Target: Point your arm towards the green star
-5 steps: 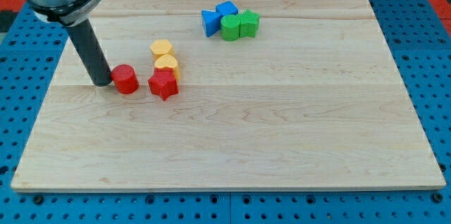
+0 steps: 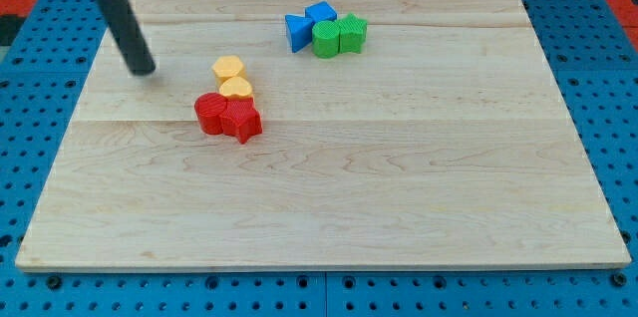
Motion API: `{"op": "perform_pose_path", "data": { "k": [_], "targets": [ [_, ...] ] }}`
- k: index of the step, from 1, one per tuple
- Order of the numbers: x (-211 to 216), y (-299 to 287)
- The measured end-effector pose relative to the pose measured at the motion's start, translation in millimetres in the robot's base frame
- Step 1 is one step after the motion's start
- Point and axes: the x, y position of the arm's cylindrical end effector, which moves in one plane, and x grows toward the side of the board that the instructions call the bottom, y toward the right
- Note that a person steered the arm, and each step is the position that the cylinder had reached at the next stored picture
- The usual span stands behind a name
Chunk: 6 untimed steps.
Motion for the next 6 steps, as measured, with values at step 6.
{"op": "perform_pose_path", "data": {
  "k": [6],
  "targets": [
    [-56.6,292.3]
  ]
}}
